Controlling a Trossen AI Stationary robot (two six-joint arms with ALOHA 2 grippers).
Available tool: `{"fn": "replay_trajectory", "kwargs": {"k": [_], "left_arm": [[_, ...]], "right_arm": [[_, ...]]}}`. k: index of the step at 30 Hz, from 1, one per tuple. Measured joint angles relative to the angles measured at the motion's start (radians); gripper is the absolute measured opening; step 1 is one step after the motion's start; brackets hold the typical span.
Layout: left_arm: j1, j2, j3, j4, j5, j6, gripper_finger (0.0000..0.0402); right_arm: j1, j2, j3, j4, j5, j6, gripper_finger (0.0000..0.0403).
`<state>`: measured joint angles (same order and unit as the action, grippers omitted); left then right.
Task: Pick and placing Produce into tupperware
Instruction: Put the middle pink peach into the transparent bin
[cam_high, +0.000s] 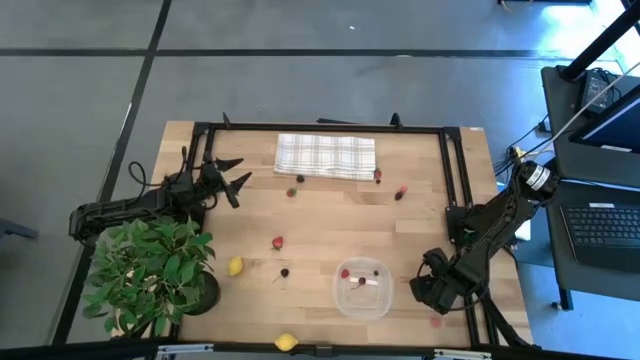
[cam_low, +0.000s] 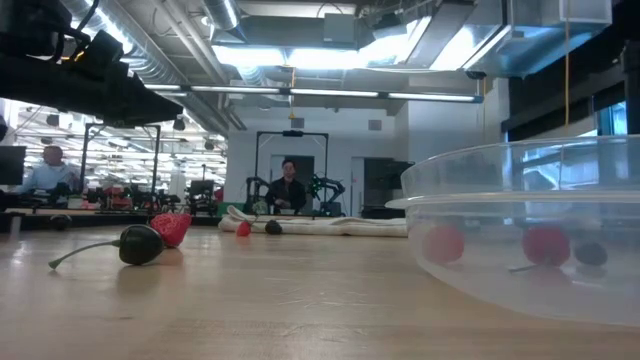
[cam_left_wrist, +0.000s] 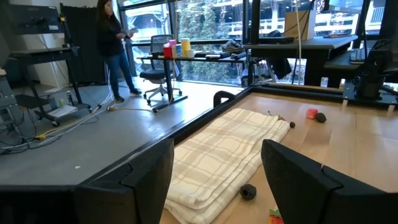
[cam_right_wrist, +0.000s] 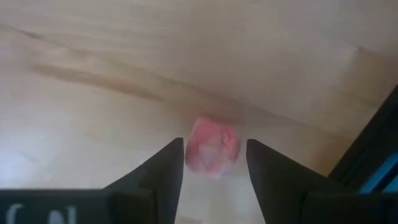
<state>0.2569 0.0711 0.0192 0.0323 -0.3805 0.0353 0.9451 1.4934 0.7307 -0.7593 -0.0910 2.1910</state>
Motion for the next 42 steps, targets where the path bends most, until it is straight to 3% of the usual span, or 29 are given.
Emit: {"fn": "replay_trajectory", "kwargs": {"k": [12, 26, 36, 42], "left_arm": [[0.000, 0.000, 0.000, 0.000, 0.000, 0.000, 0.0237], [0.000, 0.000, 0.000, 0.000, 0.000, 0.000, 0.0237], [0.000, 0.000, 0.000, 0.000, 0.000, -0.001, 0.0237], [0.000, 0.000, 0.000, 0.000, 0.000, -0.001, 0.0237]], "right_arm": [[0.000, 0.024, -0.003, 0.010, 0.000, -0.026, 0.0173], [0.000, 0.023, -0.002, 0.013, 0.000, -0.056, 0.0079], [-0.108, 0.022, -0.001, 0.039, 0.027, -0.275, 0.0083], [-0.219, 0.022, 0.045, 0.040, 0.124, -0.522, 0.0083]]}}
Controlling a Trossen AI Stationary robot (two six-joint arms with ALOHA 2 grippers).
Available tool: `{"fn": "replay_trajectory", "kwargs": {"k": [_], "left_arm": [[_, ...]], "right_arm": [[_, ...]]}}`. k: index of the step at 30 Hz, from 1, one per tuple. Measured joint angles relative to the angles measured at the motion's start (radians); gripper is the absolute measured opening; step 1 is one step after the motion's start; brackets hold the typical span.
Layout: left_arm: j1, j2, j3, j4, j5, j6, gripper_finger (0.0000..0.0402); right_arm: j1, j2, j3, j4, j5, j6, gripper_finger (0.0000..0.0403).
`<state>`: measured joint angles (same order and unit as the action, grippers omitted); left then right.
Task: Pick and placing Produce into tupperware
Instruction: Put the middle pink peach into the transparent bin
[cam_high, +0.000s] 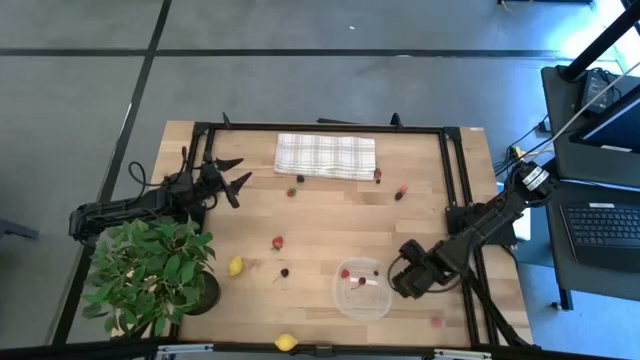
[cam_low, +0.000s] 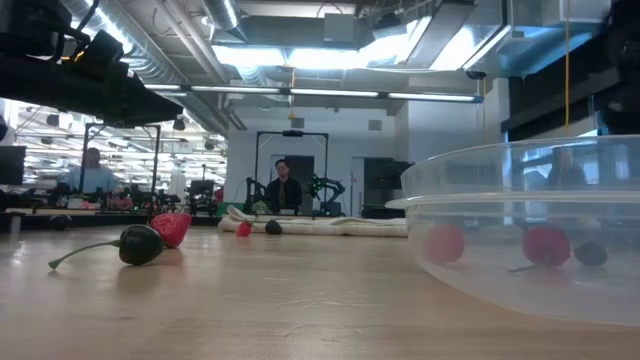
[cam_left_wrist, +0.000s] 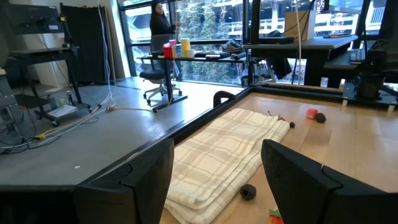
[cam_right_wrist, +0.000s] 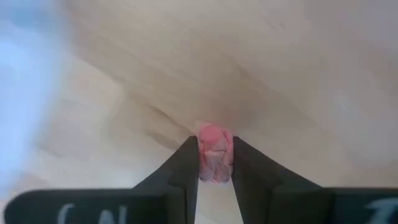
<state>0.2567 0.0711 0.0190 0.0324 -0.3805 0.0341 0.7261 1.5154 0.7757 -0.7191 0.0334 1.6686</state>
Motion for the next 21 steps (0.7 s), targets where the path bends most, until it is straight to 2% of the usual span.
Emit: {"fn": "replay_trajectory", "kwargs": {"k": [9, 15, 18, 21], "left_arm": [[0.000, 0.000, 0.000, 0.000, 0.000, -0.002, 0.0237], [0.000, 0.000, 0.000, 0.000, 0.000, -0.005, 0.0237], [0.000, 0.000, 0.000, 0.000, 0.000, -0.005, 0.0237], [0.000, 0.000, 0.000, 0.000, 0.000, -0.005, 0.0237]], "right_arm": [[-0.140, 0.000, 0.188, -0.100, 0.072, -0.326, 0.0083], [-0.201, 0.000, 0.294, -0.109, 0.074, -0.477, 0.0083], [-0.217, 0.000, 0.309, -0.075, 0.074, -0.548, 0.0083], [-0.232, 0.002, 0.296, 0.050, 0.073, -0.641, 0.0083]]}}
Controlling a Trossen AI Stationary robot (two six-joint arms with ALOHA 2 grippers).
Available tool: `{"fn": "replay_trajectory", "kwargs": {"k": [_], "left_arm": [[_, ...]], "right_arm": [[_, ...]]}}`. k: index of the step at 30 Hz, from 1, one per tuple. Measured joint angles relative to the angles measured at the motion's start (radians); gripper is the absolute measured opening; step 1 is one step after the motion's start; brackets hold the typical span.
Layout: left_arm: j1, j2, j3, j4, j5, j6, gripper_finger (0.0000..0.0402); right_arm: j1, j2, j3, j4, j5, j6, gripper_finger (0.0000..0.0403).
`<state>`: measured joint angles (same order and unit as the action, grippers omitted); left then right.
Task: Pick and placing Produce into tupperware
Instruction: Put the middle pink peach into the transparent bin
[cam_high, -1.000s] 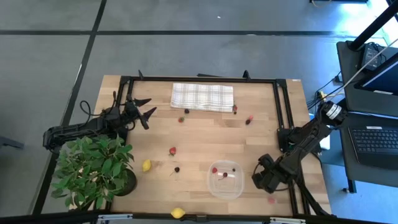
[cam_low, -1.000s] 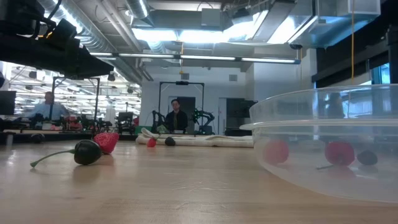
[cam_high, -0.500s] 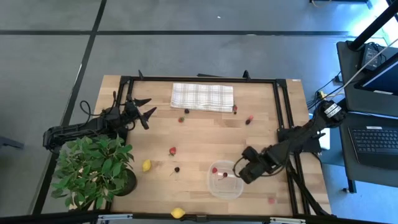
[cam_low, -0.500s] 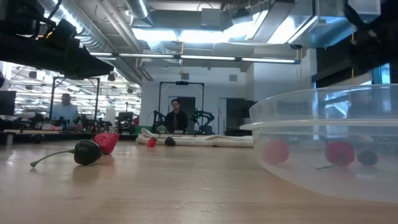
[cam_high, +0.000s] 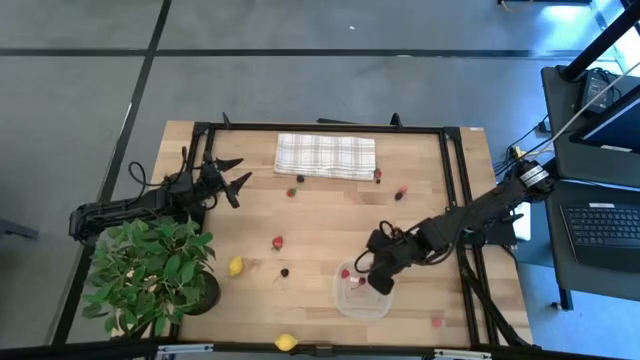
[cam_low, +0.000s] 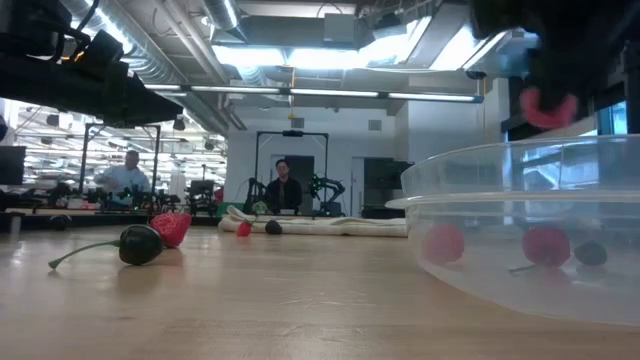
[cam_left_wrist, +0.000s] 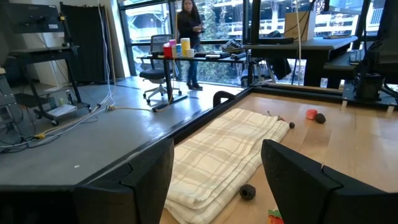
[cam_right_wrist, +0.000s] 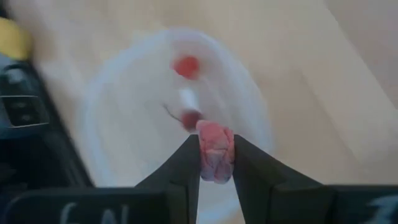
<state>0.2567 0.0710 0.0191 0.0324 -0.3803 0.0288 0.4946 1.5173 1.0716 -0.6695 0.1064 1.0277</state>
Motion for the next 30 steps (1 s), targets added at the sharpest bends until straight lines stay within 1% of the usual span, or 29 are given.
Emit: {"fn": "replay_trajectory", "kwargs": {"k": [6, 14, 25, 30], "left_arm": [[0.000, 0.000, 0.000, 0.000, 0.000, 0.000, 0.0237], [0.000, 0.000, 0.000, 0.000, 0.000, 0.004, 0.0237], [0.000, 0.000, 0.000, 0.000, 0.000, 0.006, 0.0237], [0.000, 0.000, 0.000, 0.000, 0.000, 0.006, 0.0237]], "right_arm": [[-0.023, 0.076, -0.005, 0.153, -0.001, -0.195, 0.0083], [-0.027, 0.189, -0.006, 0.255, -0.020, -0.380, 0.0083], [-0.027, 0.273, -0.006, 0.262, -0.034, -0.381, 0.0083], [-0.027, 0.276, -0.006, 0.268, -0.041, -0.377, 0.0083]]}}
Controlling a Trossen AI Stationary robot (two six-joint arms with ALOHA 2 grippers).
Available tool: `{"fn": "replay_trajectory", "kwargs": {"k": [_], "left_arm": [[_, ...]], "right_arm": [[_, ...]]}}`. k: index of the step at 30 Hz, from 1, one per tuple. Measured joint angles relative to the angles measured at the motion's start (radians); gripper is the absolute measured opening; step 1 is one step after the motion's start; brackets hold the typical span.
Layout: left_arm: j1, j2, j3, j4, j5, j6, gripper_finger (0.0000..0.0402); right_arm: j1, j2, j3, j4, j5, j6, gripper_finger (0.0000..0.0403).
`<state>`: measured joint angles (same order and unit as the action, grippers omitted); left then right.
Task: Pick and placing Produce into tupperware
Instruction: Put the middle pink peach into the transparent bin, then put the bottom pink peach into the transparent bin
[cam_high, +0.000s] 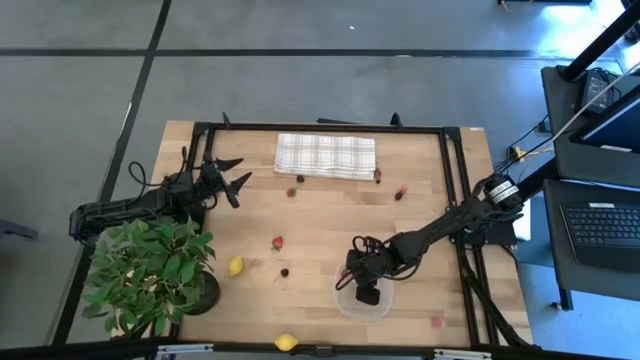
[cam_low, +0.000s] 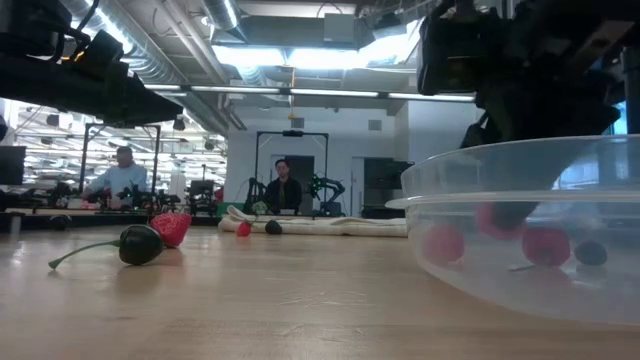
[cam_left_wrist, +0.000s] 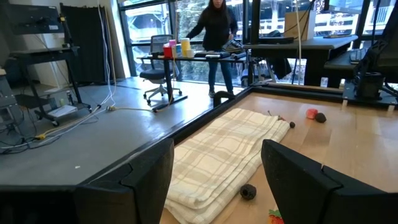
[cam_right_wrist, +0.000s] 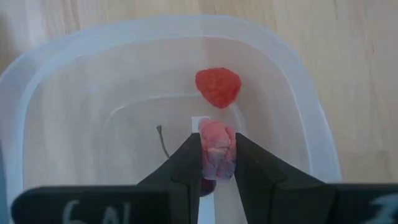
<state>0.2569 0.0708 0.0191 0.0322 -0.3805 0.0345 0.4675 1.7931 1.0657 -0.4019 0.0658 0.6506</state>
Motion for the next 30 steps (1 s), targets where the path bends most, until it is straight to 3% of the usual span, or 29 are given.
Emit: {"fn": "replay_trajectory", "kwargs": {"k": [9, 20, 26, 30], "left_arm": [[0.000, 0.000, 0.000, 0.000, 0.000, 0.000, 0.0237], [0.000, 0.000, 0.000, 0.000, 0.000, 0.000, 0.0237], [0.000, 0.000, 0.000, 0.000, 0.000, 0.000, 0.0237], [0.000, 0.000, 0.000, 0.000, 0.000, -0.001, 0.0237]], "right_arm": [[0.000, -0.005, 0.000, 0.009, -0.018, 0.002, 0.0111], [0.000, -0.005, 0.000, 0.009, -0.018, 0.002, 0.0188], [0.007, -0.051, 0.020, -0.015, -0.017, 0.003, 0.0204], [0.036, -0.123, 0.025, -0.102, -0.017, 0.125, 0.0205]]}}
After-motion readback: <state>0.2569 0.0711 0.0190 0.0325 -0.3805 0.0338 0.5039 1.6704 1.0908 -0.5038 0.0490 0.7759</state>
